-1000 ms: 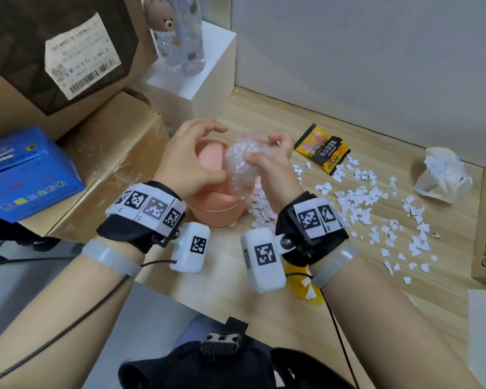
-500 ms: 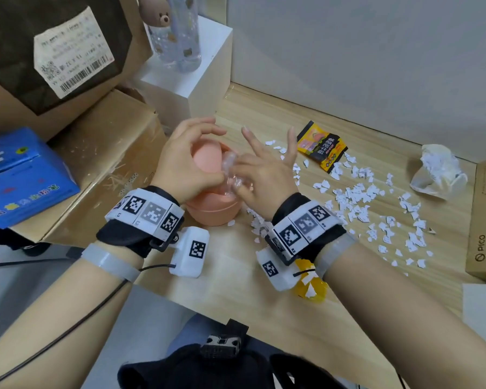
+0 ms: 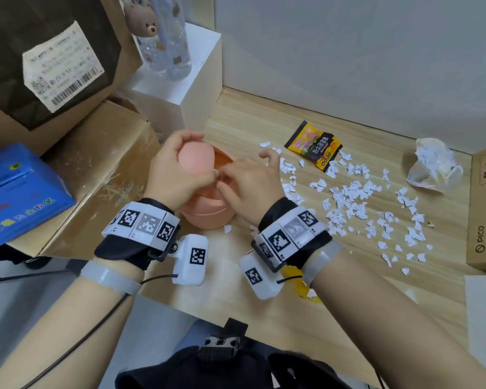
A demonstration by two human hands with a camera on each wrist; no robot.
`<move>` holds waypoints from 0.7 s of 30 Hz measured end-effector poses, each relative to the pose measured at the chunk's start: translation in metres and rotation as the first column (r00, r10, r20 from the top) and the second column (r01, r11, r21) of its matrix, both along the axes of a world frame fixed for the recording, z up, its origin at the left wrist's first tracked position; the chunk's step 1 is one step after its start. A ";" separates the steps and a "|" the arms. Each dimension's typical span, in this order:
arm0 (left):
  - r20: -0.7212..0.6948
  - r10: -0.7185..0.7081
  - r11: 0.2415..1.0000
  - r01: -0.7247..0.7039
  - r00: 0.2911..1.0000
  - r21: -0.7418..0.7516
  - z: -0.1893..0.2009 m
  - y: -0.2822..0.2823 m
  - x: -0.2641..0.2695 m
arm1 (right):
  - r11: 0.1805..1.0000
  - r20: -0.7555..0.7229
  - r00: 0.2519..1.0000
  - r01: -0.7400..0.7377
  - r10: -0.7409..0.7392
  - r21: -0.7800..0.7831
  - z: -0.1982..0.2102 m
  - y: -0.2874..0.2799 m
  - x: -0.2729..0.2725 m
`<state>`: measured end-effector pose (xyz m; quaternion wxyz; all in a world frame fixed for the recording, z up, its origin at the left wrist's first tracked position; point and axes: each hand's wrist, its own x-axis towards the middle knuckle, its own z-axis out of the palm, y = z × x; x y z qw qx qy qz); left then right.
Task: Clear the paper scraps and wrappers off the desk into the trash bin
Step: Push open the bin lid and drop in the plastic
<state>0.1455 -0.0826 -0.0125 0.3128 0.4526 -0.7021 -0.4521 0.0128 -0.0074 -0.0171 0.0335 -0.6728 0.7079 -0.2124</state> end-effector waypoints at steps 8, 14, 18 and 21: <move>-0.007 0.000 1.000 0.000 1.000 -0.005 -0.002 -0.003 -0.002 | 0.804 -0.024 0.956 -0.231 0.292 0.548 -0.002 -0.004 -0.005; -0.032 0.039 0.999 -0.038 0.999 0.016 -0.002 -0.001 -0.012 | 0.989 0.411 0.912 -0.071 0.012 0.127 -0.002 0.034 -0.052; -0.033 0.049 0.999 -0.048 0.998 0.026 -0.003 0.004 -0.023 | 0.905 0.416 0.860 0.113 -0.296 0.410 -0.011 0.092 -0.100; -0.031 0.072 0.997 -0.071 0.997 0.039 -0.004 0.005 -0.028 | 0.756 0.223 0.916 0.119 -0.334 0.644 -0.028 0.133 -0.118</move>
